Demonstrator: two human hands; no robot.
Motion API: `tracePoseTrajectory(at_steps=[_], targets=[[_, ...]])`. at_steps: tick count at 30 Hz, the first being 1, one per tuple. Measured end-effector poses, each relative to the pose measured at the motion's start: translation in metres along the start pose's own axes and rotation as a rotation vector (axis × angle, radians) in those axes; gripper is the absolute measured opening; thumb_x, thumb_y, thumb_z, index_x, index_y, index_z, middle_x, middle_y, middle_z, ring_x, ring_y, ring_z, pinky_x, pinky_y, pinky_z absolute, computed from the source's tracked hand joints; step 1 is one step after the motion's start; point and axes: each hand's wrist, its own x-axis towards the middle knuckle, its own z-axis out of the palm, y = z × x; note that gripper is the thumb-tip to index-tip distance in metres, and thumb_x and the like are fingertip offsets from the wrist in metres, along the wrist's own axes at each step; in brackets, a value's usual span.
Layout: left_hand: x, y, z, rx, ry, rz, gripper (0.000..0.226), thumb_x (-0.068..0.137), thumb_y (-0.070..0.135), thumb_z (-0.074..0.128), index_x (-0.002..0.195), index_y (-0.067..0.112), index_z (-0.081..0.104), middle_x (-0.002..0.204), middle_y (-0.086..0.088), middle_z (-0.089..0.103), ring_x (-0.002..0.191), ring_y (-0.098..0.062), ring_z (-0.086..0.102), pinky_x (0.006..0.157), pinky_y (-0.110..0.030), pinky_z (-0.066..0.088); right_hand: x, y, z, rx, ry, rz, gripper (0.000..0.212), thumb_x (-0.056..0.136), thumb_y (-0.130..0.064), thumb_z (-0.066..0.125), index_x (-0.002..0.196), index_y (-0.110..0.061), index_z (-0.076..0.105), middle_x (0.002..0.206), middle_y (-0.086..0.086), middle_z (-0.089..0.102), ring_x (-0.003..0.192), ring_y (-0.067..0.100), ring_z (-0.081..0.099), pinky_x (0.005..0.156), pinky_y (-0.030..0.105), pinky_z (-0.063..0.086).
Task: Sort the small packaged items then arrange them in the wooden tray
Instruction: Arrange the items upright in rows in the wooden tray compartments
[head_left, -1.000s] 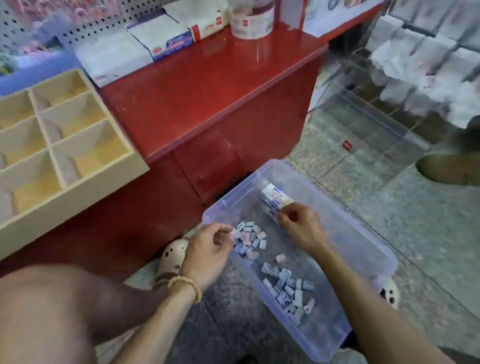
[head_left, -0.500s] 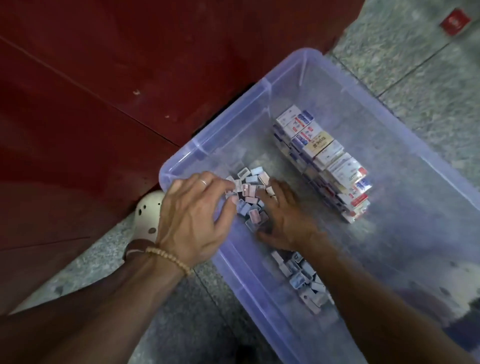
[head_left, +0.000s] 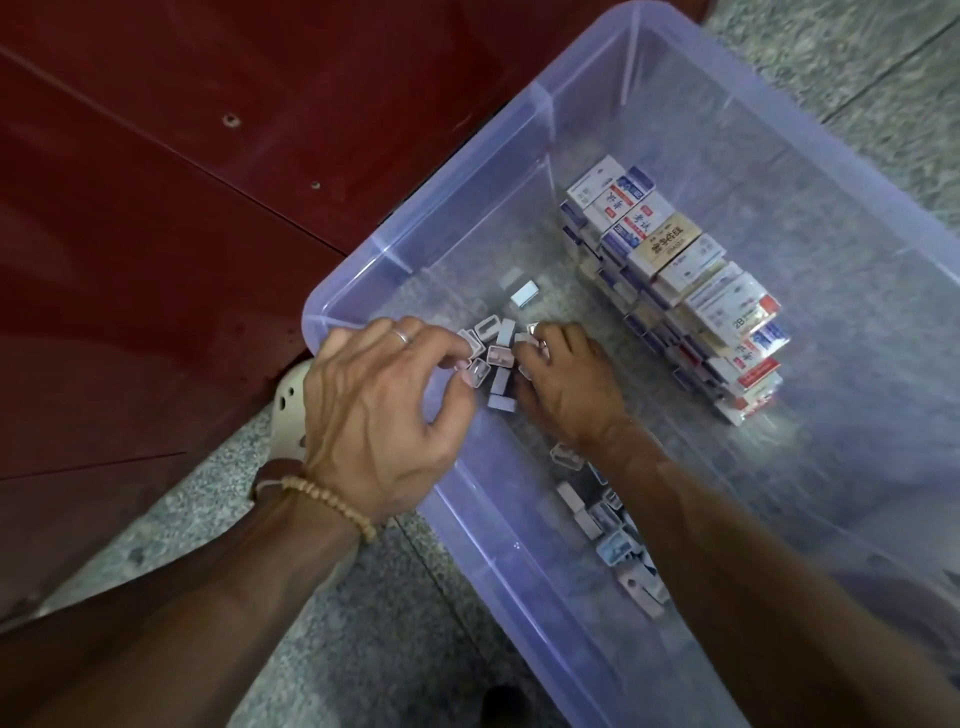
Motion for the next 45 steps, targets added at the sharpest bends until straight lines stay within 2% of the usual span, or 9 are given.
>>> tracePoseTrajectory(at_steps=[4,8,12,15,17,22,32,38,45], targets=[[0.0,0.0,0.0,0.001,-0.016,-0.007,0.02,0.081,0.03,0.053,0.09,0.021,0.068,0.083,0.007,0.066,0.078,-0.021,0.062,0.076,-0.033,0.033,0.006,-0.001,-0.002,-0.052,-0.035,0.013,0.034,0.083,-0.035,0.071,0.11,-0.015,0.067,0.108,0.014,0.059,0.089,0.036,0.058,0.051,0.035,0.05],[0.001,0.0,0.0,0.003,-0.021,-0.002,0.021,0.08,0.031,0.052,0.09,0.021,0.068,0.081,0.008,0.065,0.077,-0.021,0.062,0.075,-0.032,0.032,0.013,-0.003,-0.001,0.024,-0.021,0.028,0.026,0.069,-0.011,0.083,0.089,-0.007,0.067,0.097,0.019,0.058,0.074,0.04,0.059,0.046,0.037,0.049],[0.001,0.0,0.0,0.001,-0.024,-0.005,0.022,0.08,0.032,0.051,0.09,0.021,0.068,0.08,0.007,0.065,0.076,-0.02,0.062,0.075,-0.032,0.032,0.01,-0.006,-0.005,0.221,0.018,0.122,0.013,0.073,-0.004,0.075,0.085,-0.003,0.07,0.092,0.021,0.057,0.068,0.041,0.06,0.054,0.042,0.055],[0.001,-0.001,0.0,-0.001,-0.058,-0.029,0.026,0.082,0.034,0.05,0.096,0.022,0.068,0.083,0.008,0.067,0.078,-0.018,0.062,0.077,-0.031,0.032,0.006,-0.014,-0.018,0.398,0.019,0.288,0.012,0.085,-0.007,0.064,0.088,-0.007,0.075,0.103,0.02,0.064,0.08,0.039,0.065,0.074,0.042,0.057],[0.001,-0.001,-0.001,0.001,-0.067,-0.036,0.025,0.082,0.033,0.052,0.098,0.021,0.067,0.084,0.008,0.067,0.078,-0.018,0.061,0.078,-0.031,0.032,0.004,-0.016,-0.025,0.568,-0.017,0.488,0.014,0.085,-0.005,0.064,0.081,-0.011,0.076,0.098,0.014,0.07,0.081,0.032,0.067,0.079,0.037,0.056],[0.003,0.0,-0.005,-0.046,-0.086,-0.062,0.021,0.086,0.034,0.056,0.101,0.023,0.066,0.089,0.008,0.066,0.084,-0.014,0.063,0.082,-0.026,0.032,-0.003,-0.025,-0.054,1.071,0.017,0.844,0.03,0.084,0.002,0.067,0.068,-0.023,0.07,0.065,-0.015,0.062,0.049,-0.007,0.054,0.056,0.018,0.042],[0.014,0.03,-0.077,-0.697,0.101,-0.357,0.016,0.091,0.018,0.063,0.1,0.031,0.062,0.093,0.012,0.063,0.084,0.0,0.06,0.074,-0.016,0.046,-0.006,-0.07,-0.196,1.327,0.19,0.778,0.011,0.091,0.0,0.066,0.085,-0.007,0.071,0.069,0.0,0.061,0.055,0.015,0.049,0.044,0.026,0.043],[0.022,0.044,-0.139,-0.954,0.249,-0.431,0.017,0.092,0.014,0.063,0.093,0.031,0.064,0.085,0.006,0.065,0.086,-0.017,0.065,0.077,-0.037,0.057,-0.003,-0.1,-0.276,1.316,0.313,0.674,0.021,0.09,0.0,0.067,0.078,-0.016,0.072,0.063,0.002,0.059,0.052,0.015,0.05,0.048,0.03,0.044],[-0.002,0.044,-0.217,-1.052,0.318,-0.374,0.011,0.094,0.02,0.059,0.102,0.025,0.065,0.095,0.003,0.067,0.092,-0.014,0.066,0.082,-0.038,0.058,-0.02,-0.156,-0.354,1.339,0.366,0.555,0.012,0.092,-0.002,0.066,0.087,-0.009,0.074,0.069,0.001,0.061,0.054,0.01,0.052,0.045,0.024,0.043]])
